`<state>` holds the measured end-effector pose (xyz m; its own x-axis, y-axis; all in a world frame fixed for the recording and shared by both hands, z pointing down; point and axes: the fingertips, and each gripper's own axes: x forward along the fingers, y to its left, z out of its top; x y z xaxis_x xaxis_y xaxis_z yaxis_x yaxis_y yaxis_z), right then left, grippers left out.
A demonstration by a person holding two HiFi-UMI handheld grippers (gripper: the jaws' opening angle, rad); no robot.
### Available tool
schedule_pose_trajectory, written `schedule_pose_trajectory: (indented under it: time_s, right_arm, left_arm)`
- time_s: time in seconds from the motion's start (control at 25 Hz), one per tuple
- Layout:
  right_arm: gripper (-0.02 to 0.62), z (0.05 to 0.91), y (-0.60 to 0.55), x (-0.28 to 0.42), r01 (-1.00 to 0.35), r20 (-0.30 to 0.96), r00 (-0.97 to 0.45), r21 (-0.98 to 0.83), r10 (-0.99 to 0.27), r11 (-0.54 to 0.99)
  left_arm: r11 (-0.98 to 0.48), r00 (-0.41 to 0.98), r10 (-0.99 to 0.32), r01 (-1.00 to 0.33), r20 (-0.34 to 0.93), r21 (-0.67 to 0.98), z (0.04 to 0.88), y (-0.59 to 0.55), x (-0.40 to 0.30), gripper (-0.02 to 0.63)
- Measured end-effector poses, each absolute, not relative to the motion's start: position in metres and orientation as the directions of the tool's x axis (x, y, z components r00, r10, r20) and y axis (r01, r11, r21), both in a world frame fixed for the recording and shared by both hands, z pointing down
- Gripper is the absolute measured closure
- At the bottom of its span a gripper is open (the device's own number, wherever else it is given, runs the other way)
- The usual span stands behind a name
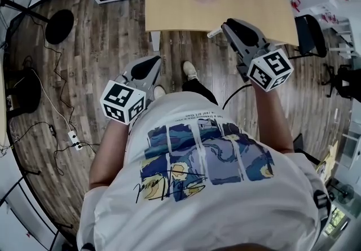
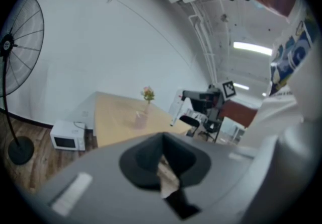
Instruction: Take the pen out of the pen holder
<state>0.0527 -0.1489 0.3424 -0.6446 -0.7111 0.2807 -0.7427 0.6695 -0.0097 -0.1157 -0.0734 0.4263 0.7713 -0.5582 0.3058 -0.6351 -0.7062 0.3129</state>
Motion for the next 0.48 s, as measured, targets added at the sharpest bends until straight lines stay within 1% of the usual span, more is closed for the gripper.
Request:
schedule_pose_trajectory:
  time_s: [0.48]
  right_arm:
    - [0.538,0.3334,-0.1423,0.0478,-0.735,0.274,-0.653,-0.002,-0.706,0.678]
  left_arm:
    - [-0.708,0.773,-0.556,-0.633,0.306,0.312,0.4247,-0.0704,-0.1168,0.598]
